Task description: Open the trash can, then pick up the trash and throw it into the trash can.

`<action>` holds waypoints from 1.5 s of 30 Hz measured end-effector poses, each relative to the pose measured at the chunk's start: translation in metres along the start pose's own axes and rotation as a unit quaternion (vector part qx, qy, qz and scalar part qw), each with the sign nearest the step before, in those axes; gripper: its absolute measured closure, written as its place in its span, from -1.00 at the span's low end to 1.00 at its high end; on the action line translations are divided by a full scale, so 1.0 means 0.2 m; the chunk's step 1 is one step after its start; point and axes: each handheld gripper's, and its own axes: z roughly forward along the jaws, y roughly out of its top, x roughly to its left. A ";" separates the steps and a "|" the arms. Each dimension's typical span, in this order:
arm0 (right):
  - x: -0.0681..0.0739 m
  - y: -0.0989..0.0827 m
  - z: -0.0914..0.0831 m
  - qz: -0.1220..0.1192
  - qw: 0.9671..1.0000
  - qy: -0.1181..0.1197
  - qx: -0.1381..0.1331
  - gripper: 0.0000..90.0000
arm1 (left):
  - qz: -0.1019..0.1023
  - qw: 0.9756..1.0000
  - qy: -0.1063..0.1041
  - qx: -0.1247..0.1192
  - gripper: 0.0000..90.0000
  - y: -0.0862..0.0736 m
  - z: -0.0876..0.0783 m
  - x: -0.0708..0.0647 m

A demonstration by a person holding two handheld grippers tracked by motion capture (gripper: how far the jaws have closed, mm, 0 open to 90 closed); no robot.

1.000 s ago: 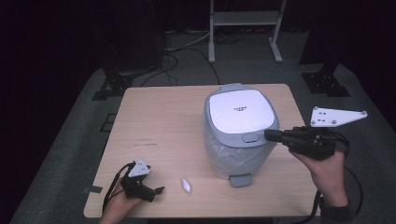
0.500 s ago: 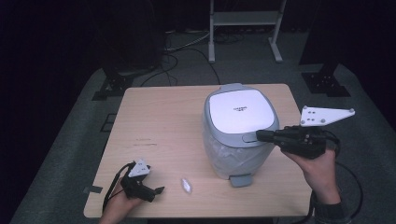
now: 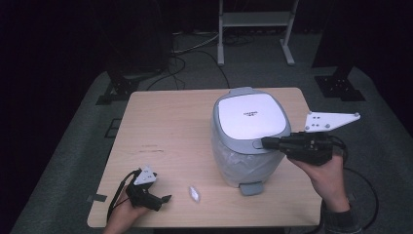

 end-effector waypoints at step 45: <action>-0.01 -0.20 -0.26 0.017 0.989 -0.145 0.004 0.00 | -0.001 1.000 0.000 0.000 -1.00 0.00 0.00 0.00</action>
